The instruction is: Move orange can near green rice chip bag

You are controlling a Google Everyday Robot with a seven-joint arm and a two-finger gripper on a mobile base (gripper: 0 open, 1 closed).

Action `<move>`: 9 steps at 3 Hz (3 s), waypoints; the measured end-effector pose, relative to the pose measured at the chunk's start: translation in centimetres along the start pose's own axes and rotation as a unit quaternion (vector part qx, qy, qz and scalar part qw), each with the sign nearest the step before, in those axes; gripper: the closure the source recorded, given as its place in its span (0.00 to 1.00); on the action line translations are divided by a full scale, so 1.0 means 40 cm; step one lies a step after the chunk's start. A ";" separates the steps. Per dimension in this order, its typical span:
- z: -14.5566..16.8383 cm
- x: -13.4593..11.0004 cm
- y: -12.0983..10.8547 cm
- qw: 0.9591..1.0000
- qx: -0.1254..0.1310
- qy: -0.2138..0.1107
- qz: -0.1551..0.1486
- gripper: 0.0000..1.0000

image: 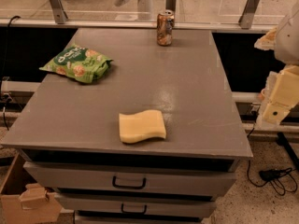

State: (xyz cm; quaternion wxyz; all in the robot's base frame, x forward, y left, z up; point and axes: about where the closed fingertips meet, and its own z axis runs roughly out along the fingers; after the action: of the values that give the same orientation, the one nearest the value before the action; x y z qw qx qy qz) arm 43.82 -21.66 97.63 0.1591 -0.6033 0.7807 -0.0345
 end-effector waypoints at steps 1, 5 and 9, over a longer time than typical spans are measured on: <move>0.000 0.000 -0.001 1.000 0.001 0.000 0.000 0.00; 0.140 -0.194 -0.222 0.992 0.048 -0.108 -0.054 0.00; 0.372 -0.323 -0.547 0.944 0.085 -0.300 0.107 0.00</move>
Offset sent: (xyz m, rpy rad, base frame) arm 0.0668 0.0197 -0.0211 0.1256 -0.0460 0.0836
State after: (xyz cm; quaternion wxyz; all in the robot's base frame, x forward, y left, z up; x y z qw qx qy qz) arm 71.38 -13.20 91.59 0.4396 -0.4826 0.7510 0.0990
